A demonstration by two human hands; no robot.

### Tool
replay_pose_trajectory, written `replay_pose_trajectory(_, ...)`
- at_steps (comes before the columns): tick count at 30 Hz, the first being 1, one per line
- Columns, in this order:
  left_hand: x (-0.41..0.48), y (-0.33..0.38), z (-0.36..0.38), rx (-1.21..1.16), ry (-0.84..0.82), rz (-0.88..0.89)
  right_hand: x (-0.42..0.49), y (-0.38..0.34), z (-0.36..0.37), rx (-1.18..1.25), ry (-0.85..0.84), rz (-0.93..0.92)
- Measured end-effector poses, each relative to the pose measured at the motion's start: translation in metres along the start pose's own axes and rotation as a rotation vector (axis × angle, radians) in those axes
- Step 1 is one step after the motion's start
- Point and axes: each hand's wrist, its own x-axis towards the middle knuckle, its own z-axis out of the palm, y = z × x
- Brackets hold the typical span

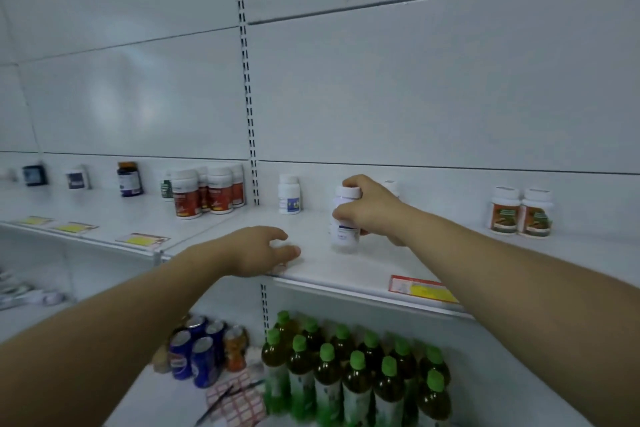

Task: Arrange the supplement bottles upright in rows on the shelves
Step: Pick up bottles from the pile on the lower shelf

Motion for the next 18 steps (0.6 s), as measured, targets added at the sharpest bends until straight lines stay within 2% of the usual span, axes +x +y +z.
replay_pose_trajectory(5, 0.025, -0.058, -0.018, -0.034, -0.038, 0.028, 0.014, -0.007, 0.050, -0.166, 0.052, -0.022)
replay_pose_trajectory(8, 0.046, -0.080, -0.023, 0.025, -0.079, 0.071, 0.025, -0.008, 0.063, -0.252, 0.103, -0.020)
replay_pose_trajectory(18, 0.085, -0.104, -0.010, 0.155, -0.085, 0.098, 0.100, 0.008, 0.085, -0.468, 0.115, -0.005)
